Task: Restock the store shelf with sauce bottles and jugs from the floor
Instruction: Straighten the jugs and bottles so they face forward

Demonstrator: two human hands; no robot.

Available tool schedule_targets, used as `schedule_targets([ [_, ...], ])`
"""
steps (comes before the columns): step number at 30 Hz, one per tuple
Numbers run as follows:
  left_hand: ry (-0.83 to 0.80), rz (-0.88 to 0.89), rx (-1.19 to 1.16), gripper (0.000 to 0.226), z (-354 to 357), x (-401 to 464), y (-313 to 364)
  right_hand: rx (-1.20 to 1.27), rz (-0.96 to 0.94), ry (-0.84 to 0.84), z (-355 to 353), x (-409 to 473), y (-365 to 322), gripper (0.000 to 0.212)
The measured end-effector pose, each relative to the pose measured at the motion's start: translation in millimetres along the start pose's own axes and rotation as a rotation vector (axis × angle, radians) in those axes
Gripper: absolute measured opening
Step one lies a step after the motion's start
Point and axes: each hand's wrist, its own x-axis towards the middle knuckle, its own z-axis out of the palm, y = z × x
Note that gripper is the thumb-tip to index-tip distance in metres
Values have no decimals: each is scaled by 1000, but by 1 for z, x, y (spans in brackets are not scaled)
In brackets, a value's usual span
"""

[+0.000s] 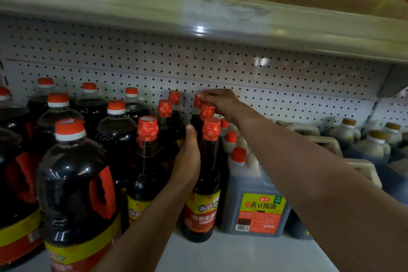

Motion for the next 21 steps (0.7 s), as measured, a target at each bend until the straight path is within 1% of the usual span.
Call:
schedule_targets([
  [3,17,-32,1,115,-2,7,-6,167,43,-43,4,-1,4,36],
  [5,4,-25,25,111,-3,9,-4,201,41,-27,4,1,8,39],
  [8,-10,11,65,107,-4,8,3,135,9,62,2,7,11,37],
  [12,-7,2,71,109,-5,5,6,-14,-2,163,-7,16,14,32],
  [17,17,-36,52,116,-4,0,7,-128,-68,86,-6,25,13,32],
  [21,25,-53,61,122,-4,-2,6,-122,-29,40,-7,26,9,34],
])
